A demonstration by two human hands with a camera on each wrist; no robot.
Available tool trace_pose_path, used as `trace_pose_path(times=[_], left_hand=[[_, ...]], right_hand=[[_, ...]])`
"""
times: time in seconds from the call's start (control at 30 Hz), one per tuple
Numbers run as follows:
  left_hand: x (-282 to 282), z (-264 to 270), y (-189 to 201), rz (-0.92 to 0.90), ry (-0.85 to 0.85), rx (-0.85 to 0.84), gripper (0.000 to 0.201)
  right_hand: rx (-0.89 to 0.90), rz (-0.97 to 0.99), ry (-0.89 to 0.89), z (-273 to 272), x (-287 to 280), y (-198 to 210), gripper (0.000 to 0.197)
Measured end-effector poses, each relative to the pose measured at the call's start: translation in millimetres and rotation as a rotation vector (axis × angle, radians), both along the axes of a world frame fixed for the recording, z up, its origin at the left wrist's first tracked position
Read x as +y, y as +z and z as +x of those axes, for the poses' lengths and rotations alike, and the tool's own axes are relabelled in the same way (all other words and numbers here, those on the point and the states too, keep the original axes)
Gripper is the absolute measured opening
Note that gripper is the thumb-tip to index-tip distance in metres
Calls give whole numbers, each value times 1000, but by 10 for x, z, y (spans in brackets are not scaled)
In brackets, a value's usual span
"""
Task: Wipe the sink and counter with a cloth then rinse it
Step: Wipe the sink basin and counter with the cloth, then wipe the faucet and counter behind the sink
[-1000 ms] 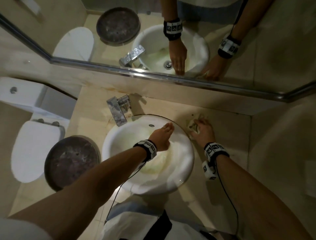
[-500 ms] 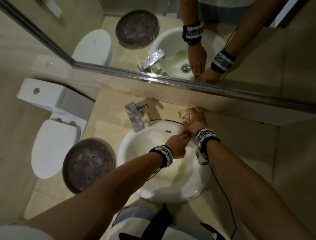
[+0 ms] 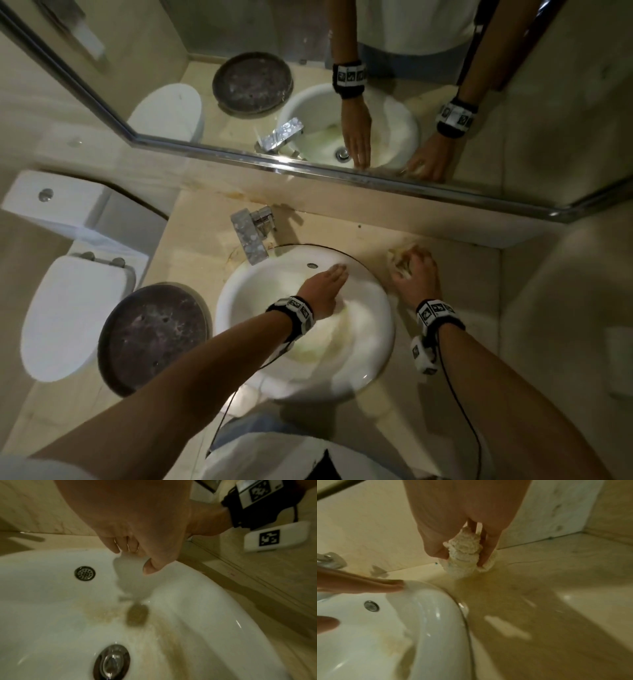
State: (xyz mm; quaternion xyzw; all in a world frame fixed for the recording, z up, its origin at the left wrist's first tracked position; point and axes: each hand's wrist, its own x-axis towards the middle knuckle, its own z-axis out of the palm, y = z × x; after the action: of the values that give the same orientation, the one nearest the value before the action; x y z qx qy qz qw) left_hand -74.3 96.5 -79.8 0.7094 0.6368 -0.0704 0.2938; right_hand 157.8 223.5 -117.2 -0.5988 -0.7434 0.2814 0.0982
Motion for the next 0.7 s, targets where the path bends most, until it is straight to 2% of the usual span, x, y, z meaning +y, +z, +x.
trace_pose_path(times=[0.1, 0.2, 0.3, 0.4, 0.5, 0.57, 0.7], left_hand=[[-249, -103, -17, 22, 91, 22, 78], [-483, -341, 53, 44, 254, 49, 82], [-696, -699, 130, 27, 419, 103, 81], [-850, -1125, 141, -34, 539, 174, 82], [-935, -1455, 111, -121, 499, 181, 84], [-956, -1578, 93, -159, 439, 159, 85], [-986, -1778, 66, -153, 384, 90, 87]], right_hand=[[-5, -28, -76, 263, -113, -150, 35], [-48, -106, -92, 266, -126, -236, 50], [-12, -130, -71, 164, 12, -439, 44], [29, -79, 17, -108, 60, -142, 22], [33, -119, 98, -367, 142, -1, 35], [71, -161, 129, -576, 173, 60, 28], [-50, -248, 256, -1066, 250, 0, 59]])
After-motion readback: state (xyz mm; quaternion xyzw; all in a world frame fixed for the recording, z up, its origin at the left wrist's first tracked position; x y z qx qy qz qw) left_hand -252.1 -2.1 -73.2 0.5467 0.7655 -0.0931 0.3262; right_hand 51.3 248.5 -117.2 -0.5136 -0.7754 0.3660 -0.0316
